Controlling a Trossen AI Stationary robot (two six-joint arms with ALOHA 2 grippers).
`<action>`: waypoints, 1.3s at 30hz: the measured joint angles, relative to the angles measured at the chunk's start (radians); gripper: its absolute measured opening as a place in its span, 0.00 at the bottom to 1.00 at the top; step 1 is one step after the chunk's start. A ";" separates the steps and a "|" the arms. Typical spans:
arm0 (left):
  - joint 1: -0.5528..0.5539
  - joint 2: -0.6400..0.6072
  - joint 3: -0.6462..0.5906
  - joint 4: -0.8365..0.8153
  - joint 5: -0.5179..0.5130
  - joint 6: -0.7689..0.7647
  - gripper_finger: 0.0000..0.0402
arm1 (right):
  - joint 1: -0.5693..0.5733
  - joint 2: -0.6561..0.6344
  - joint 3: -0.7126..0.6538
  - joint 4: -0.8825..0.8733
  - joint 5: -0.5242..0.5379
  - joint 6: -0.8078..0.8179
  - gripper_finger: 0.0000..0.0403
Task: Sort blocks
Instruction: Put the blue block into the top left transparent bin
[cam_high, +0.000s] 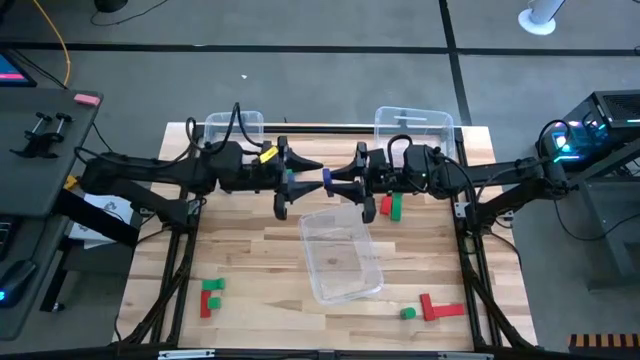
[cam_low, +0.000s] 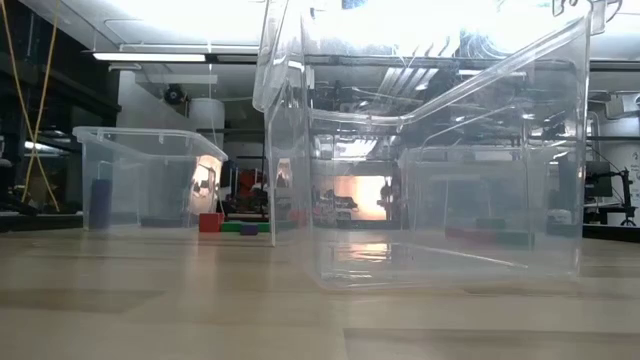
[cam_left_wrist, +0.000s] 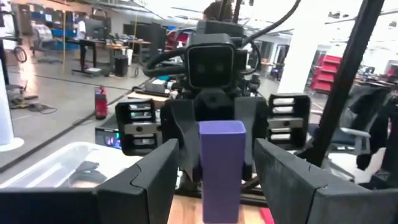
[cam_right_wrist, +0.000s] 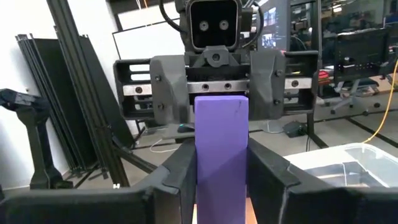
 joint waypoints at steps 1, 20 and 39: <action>0.000 0.006 0.000 0.013 0.007 0.000 0.49 | 0.000 0.000 0.000 0.000 0.000 0.000 0.25; -0.006 0.068 0.000 0.131 0.048 0.026 0.49 | 0.001 -0.001 0.000 0.012 -0.004 0.000 0.25; -0.006 0.061 0.001 0.134 0.021 0.024 0.18 | 0.002 -0.001 0.000 0.019 0.004 -0.003 0.26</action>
